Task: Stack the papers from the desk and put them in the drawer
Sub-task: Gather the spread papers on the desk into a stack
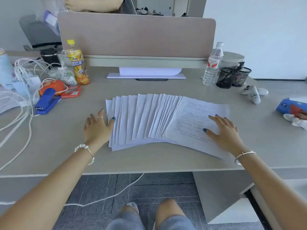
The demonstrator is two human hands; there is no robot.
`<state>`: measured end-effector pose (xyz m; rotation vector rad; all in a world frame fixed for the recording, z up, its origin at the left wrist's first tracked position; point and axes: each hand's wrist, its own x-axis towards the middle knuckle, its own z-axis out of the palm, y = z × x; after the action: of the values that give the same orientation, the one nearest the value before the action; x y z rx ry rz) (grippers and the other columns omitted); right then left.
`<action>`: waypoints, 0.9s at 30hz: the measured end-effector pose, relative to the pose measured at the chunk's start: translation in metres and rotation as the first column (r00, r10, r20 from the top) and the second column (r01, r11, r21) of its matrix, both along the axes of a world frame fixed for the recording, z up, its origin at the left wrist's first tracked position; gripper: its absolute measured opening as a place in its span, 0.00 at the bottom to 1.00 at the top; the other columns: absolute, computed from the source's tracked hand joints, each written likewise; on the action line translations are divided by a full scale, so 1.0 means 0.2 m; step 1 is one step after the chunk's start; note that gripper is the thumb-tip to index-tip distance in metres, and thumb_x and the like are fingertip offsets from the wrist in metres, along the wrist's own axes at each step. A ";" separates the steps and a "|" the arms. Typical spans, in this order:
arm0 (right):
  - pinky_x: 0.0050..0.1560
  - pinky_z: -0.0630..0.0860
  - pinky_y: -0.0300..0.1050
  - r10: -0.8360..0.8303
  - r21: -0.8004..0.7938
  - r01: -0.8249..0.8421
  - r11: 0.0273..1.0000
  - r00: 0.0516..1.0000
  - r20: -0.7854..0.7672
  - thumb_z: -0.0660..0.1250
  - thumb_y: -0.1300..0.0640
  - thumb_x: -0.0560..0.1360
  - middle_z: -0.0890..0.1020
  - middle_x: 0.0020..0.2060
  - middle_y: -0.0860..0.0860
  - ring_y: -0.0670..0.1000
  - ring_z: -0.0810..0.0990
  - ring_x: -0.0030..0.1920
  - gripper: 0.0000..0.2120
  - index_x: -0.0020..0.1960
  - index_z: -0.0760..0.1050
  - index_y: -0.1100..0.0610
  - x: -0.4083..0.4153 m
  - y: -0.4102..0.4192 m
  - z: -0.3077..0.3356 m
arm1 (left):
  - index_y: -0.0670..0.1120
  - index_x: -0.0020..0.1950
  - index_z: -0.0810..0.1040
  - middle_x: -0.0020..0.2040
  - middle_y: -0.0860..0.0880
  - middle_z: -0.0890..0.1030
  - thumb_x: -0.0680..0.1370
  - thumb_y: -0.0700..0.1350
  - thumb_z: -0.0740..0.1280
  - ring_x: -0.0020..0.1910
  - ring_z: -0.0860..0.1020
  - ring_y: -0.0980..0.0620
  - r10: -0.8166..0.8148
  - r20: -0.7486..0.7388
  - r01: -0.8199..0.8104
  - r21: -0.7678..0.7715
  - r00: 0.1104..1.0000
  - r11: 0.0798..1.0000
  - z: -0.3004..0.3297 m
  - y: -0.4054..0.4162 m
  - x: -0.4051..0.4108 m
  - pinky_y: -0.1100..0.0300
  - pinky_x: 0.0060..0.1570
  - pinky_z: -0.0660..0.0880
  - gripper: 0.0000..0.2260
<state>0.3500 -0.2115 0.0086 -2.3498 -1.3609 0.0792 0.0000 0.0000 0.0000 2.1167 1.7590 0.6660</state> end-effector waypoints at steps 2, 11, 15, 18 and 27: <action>0.72 0.51 0.59 -0.088 -0.041 0.088 0.995 0.996 -0.014 0.61 0.40 0.73 0.58 0.75 0.53 0.60 0.51 0.75 0.29 0.72 0.60 0.47 0.02 0.02 0.00 | 0.47 0.74 0.57 0.68 0.37 0.70 0.77 0.58 0.56 0.69 0.63 0.36 -0.005 -0.027 0.004 -0.031 1.000 1.000 -0.01 0.02 0.01 0.44 0.68 0.60 0.29; 0.73 0.51 0.56 0.016 -0.076 -0.022 0.997 0.996 -0.084 0.62 0.41 0.73 0.60 0.75 0.52 0.58 0.52 0.75 0.25 0.68 0.66 0.46 0.00 0.33 -0.05 | 0.49 0.72 0.63 0.57 0.44 0.79 0.76 0.59 0.57 0.67 0.62 0.44 -0.174 0.075 0.175 -0.016 0.982 0.984 -0.05 0.16 0.23 0.52 0.63 0.63 0.27; 0.74 0.52 0.55 0.149 -0.038 -0.156 0.987 0.980 -0.135 0.63 0.39 0.71 0.60 0.74 0.51 0.56 0.52 0.75 0.26 0.67 0.68 0.44 -0.08 0.49 -0.06 | 0.51 0.70 0.67 0.53 0.42 0.79 0.76 0.57 0.60 0.64 0.69 0.37 -0.243 0.249 0.274 -0.097 0.937 0.957 0.00 0.17 0.35 0.49 0.59 0.69 0.23; 0.75 0.52 0.55 0.225 -0.011 -0.229 0.973 0.962 -0.158 0.65 0.40 0.70 0.60 0.74 0.50 0.55 0.51 0.75 0.26 0.66 0.68 0.45 -0.17 0.59 -0.06 | 0.53 0.69 0.67 0.69 0.46 0.71 0.76 0.55 0.62 0.68 0.69 0.44 -0.288 0.482 0.397 -0.138 0.827 0.908 0.04 0.18 0.45 0.54 0.61 0.67 0.22; 0.74 0.53 0.52 0.283 0.097 -0.267 0.959 0.924 -0.256 0.69 0.45 0.69 0.59 0.74 0.48 0.53 0.49 0.75 0.26 0.66 0.68 0.45 -0.30 0.73 -0.06 | 0.56 0.75 0.48 0.75 0.49 0.60 0.72 0.34 0.69 0.68 0.66 0.51 -0.093 0.717 0.400 -0.271 0.690 0.876 0.09 0.21 0.49 0.59 0.54 0.67 0.41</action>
<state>0.2893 -0.0664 -0.0025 -1.9966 -1.5206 0.4181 0.0984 0.0415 0.0186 1.4867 1.0400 0.7843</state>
